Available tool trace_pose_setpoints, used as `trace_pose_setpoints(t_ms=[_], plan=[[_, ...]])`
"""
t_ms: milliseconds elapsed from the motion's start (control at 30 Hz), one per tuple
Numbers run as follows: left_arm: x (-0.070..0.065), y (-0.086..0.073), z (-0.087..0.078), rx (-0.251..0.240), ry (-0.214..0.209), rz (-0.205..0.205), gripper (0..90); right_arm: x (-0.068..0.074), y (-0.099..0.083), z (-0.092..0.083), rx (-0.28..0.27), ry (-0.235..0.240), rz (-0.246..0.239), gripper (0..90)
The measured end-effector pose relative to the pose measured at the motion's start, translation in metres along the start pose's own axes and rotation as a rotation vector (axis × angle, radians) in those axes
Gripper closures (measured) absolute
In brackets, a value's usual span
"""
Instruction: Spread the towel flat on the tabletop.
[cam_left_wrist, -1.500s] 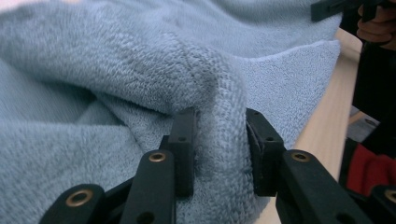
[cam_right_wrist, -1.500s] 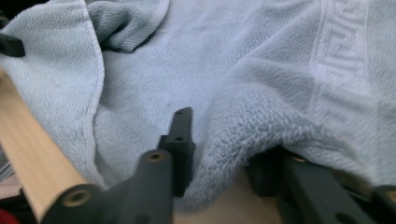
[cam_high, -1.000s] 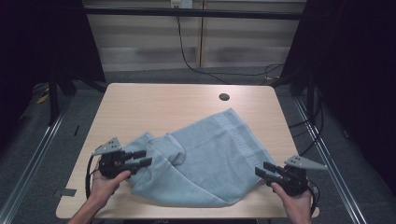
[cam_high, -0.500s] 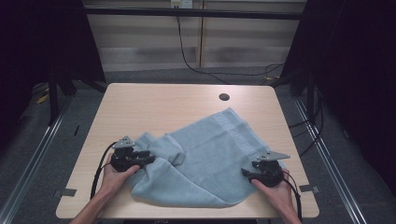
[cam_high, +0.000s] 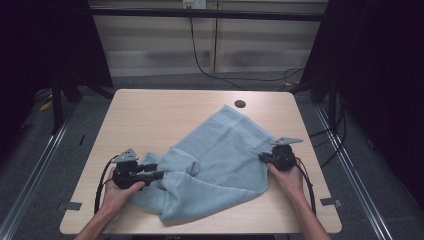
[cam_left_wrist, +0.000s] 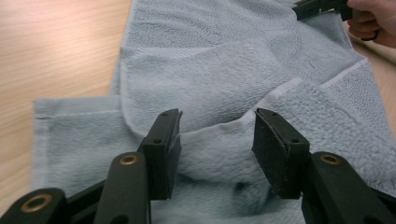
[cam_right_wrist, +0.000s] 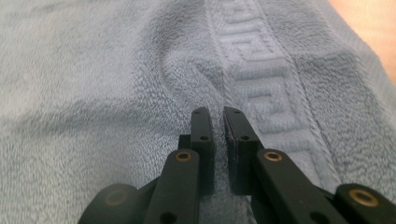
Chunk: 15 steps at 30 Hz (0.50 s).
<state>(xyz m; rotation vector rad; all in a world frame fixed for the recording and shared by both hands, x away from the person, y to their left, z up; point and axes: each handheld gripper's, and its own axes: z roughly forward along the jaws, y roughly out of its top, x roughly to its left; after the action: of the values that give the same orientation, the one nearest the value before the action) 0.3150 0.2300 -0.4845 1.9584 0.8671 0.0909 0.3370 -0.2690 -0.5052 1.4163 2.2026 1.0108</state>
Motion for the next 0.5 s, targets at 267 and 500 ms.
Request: trace_pose_setpoints(t_ms=[267, 500], plan=[[0.017, -0.003, -0.007, -0.021, 0.018, -0.036, 58.4, -0.005, 0.025, 0.014, -0.030, -0.004, 0.015, 72.1], [0.027, -0.007, -0.015, -0.026, 0.090, -0.052, 55.1, 0.042, 0.031, -0.018, -0.120, 0.098, -0.040, 61.6]])
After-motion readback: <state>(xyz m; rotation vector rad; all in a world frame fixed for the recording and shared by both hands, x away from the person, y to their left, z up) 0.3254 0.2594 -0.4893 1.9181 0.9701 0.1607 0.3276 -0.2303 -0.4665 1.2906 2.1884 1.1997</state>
